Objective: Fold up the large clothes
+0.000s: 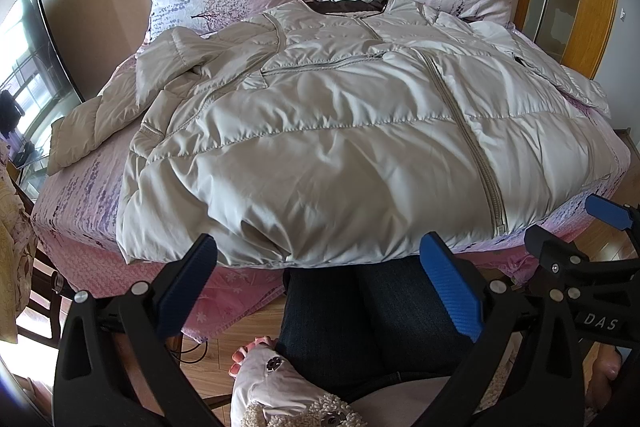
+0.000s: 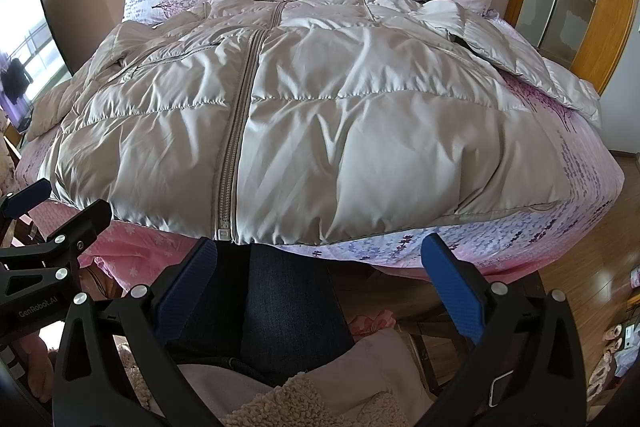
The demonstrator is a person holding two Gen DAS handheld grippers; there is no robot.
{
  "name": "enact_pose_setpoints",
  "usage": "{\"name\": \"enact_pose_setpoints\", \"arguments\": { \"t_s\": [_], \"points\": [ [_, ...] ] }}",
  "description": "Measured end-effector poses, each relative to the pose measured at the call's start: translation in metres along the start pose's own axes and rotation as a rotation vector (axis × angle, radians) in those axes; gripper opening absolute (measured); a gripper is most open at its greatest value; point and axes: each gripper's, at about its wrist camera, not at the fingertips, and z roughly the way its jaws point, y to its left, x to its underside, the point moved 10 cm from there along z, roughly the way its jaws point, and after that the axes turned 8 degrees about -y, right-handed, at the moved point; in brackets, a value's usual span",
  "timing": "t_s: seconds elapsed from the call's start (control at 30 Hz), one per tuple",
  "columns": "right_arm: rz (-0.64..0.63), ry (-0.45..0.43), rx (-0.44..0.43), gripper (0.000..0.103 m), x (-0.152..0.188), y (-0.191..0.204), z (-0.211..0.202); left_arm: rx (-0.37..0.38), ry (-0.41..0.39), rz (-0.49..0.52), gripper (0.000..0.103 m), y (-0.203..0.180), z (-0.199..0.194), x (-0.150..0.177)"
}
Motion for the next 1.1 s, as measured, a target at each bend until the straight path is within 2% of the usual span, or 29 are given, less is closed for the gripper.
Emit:
{"name": "enact_pose_setpoints", "arguments": {
  "t_s": [1.1],
  "points": [
    [0.005,0.001,-0.004,0.102,0.0006,-0.0005,0.0008,0.001,0.002,0.000,0.101,0.0000,0.0001,0.0002]
  ]
}}
